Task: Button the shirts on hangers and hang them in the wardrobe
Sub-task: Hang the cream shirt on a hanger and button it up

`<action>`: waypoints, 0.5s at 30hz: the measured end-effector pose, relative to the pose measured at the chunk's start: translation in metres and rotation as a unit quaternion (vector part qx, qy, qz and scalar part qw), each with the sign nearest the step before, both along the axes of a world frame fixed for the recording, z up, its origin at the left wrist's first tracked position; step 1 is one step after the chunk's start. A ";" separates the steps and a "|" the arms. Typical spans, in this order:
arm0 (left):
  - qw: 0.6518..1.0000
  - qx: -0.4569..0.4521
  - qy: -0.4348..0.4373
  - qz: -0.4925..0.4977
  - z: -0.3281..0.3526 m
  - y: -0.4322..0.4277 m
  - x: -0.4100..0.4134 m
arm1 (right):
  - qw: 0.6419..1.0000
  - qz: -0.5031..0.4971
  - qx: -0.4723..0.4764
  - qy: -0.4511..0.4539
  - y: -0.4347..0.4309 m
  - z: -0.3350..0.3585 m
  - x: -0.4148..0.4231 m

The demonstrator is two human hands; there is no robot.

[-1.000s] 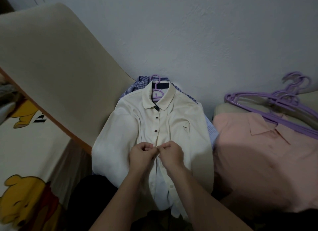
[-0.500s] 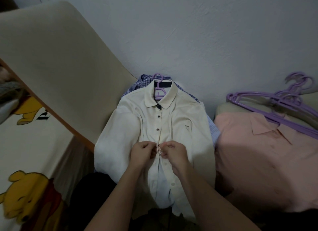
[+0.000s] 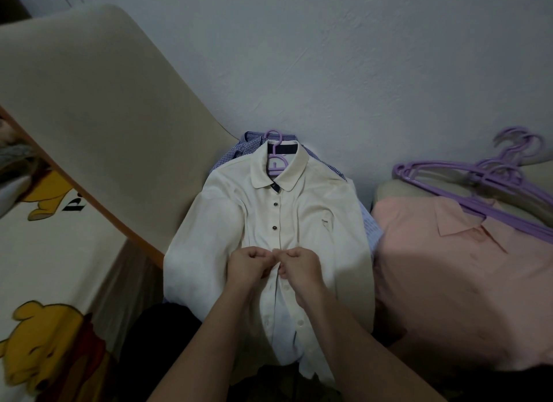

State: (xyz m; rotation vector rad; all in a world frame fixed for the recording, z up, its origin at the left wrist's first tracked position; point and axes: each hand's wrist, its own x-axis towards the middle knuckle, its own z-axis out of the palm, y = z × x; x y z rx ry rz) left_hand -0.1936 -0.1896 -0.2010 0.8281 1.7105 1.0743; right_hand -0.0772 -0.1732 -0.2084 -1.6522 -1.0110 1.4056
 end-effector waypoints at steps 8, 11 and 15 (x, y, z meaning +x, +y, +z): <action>1.000 -0.004 0.004 -0.010 -0.002 0.003 -0.002 | 0.999 -0.006 -0.042 0.011 0.010 0.009 -0.002; 1.000 -0.004 -0.010 -0.014 -0.001 0.003 -0.004 | 0.998 -0.002 -0.049 0.028 0.011 0.008 -0.001; 0.999 -0.009 -0.022 -0.028 -0.001 0.003 -0.007 | 0.997 0.003 -0.060 0.042 0.013 0.006 -0.001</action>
